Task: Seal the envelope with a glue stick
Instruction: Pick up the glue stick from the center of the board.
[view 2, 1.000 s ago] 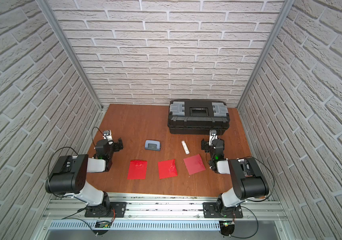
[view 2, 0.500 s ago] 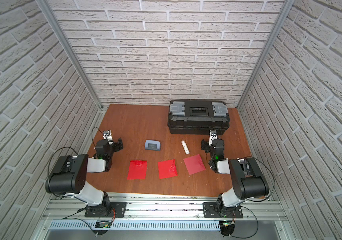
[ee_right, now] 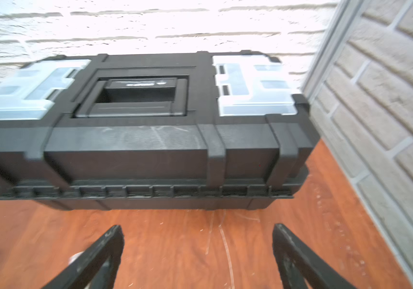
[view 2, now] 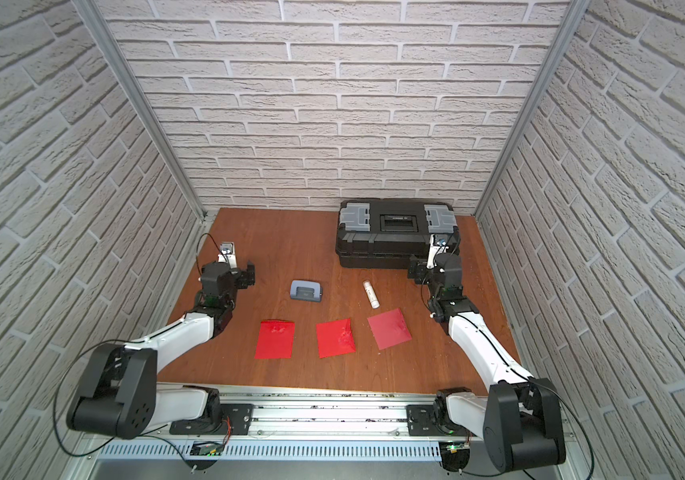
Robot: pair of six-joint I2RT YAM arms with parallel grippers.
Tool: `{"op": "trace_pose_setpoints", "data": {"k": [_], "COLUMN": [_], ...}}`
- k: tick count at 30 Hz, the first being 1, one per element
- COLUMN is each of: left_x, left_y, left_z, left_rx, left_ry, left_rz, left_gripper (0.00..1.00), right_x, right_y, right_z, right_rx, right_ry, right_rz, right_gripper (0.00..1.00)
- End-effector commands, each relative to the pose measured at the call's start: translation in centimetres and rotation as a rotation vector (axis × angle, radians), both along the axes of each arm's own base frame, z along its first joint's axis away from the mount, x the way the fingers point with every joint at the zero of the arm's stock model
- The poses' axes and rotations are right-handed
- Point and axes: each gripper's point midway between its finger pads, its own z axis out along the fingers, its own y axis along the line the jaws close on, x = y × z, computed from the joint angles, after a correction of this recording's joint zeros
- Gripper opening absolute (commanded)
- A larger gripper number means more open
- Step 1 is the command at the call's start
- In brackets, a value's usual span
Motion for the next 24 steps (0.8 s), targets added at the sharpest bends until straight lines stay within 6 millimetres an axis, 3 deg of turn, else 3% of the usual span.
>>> {"op": "trace_pose_setpoints", "data": {"k": [1,12,15,19,24], "left_x": [-1.2,-3.0,-3.2,-3.0,-3.1], "left_y": [0.5,-0.5,-0.3,0.5,1.4], "left_z": [0.6,6.0,6.9,7.1,6.6], "left_rx": [-0.07,-0.231,-0.287,-0.383,-0.355], "left_ry": [0.087,0.222,0.26,0.281,0.297], "left_rz": [0.078,0.041,0.014,-0.015,0.001], "left_gripper": [0.98,0.98,0.98,0.98,0.98], "right_x": [-2.2,-6.1,-7.3,-8.5,-9.8], "right_y": [1.0,5.3,7.2,9.7,12.0], "right_z": [-1.9,-1.7,-2.0,-2.7,-4.7], "right_rx": [0.097,0.062,0.032,-0.023,-0.071], "right_ry": [0.174,0.406,0.461,0.545,0.628], "right_rz": [0.007,0.121,0.19,0.265,0.316], "right_gripper": [0.89,0.74,0.71,0.63,0.56]}}
